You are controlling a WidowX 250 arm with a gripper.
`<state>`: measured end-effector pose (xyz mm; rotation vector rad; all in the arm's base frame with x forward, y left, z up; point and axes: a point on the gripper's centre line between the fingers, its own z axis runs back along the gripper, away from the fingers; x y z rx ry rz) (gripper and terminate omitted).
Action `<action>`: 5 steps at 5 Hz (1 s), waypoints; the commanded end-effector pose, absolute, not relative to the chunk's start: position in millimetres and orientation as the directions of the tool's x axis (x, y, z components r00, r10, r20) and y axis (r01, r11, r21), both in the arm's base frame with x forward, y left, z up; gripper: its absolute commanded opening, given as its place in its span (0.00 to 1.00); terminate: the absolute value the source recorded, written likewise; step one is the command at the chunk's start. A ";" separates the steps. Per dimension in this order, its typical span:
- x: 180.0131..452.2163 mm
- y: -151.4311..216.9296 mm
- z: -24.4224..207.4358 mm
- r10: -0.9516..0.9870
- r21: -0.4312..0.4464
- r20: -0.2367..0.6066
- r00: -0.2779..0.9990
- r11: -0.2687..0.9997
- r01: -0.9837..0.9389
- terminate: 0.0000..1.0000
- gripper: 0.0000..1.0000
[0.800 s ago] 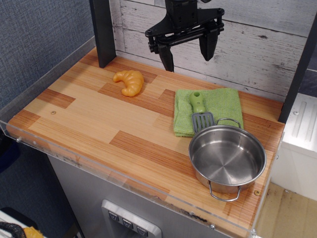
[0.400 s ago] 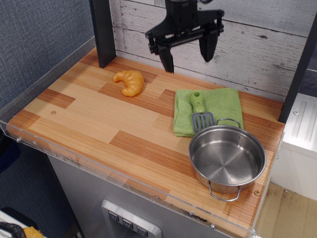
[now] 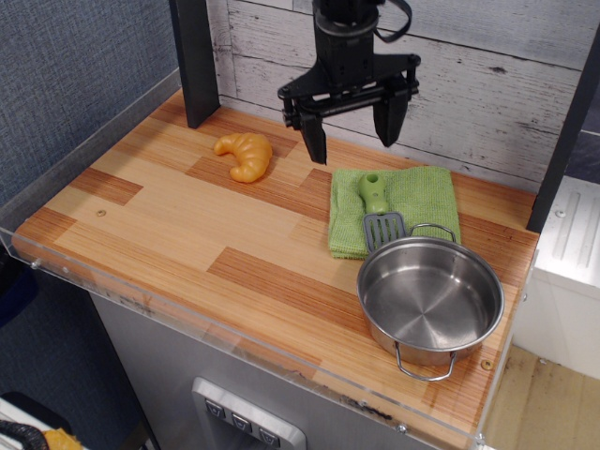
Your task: Move the spatula to the bottom left corner of the table.
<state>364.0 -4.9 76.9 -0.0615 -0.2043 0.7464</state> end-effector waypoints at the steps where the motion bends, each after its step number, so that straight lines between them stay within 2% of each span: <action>1: 380.6 -9.5 80.1 0.670 -0.144 0.215 0.711 0.742 -0.655 0.00 1.00; 5: 399.1 -14.0 46.6 0.667 -0.102 0.187 0.721 0.743 -0.661 0.00 1.00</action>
